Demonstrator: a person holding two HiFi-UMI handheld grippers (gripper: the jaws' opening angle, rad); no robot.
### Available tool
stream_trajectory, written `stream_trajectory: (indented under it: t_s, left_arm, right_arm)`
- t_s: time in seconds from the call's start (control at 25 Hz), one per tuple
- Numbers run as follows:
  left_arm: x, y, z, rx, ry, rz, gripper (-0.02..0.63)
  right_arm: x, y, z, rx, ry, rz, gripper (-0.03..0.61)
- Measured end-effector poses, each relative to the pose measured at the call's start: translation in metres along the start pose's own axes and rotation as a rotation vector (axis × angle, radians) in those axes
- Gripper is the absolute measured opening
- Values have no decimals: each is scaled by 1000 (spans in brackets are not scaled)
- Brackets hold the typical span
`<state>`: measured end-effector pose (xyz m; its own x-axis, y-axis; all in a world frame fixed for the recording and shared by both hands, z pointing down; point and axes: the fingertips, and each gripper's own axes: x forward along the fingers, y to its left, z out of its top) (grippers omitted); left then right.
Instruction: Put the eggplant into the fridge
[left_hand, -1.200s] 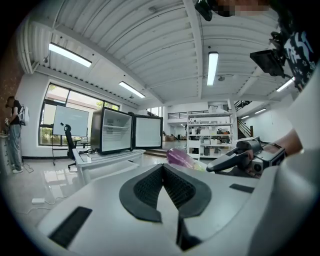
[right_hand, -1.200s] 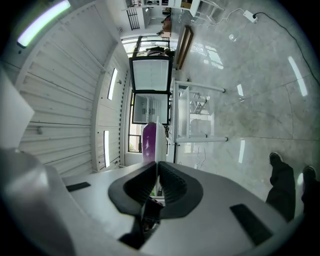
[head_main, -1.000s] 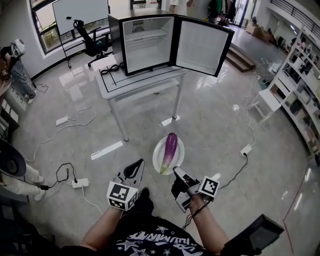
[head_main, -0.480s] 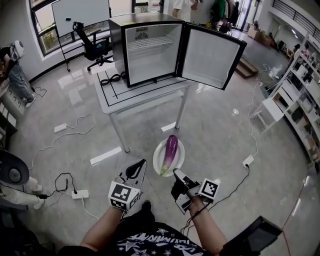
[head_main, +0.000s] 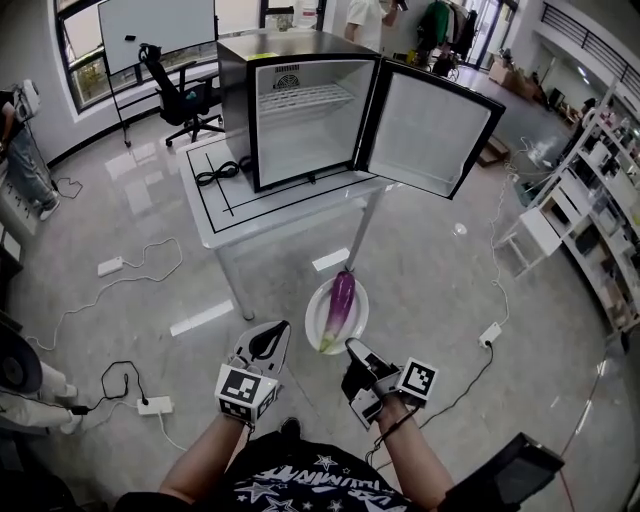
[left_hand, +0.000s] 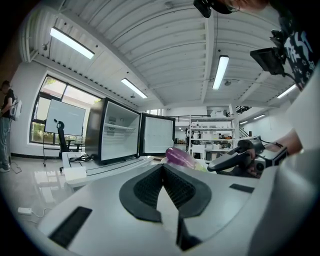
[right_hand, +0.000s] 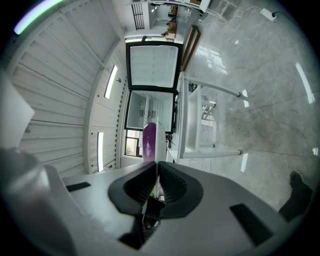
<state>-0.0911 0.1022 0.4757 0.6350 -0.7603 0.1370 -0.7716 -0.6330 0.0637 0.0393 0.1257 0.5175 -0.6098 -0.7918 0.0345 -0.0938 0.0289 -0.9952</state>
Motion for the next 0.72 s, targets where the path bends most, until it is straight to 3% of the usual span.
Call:
stream_trajectory:
  t_s: [0.44,0.72]
  left_arm:
    - [31,30,6,-14,-6,-21,9]
    - [61,48,8,-5,-1,17,9]
  right_arm:
    - [43,3,22,0,-16,2,21]
    - [74,-6,48,21,26,14,21]
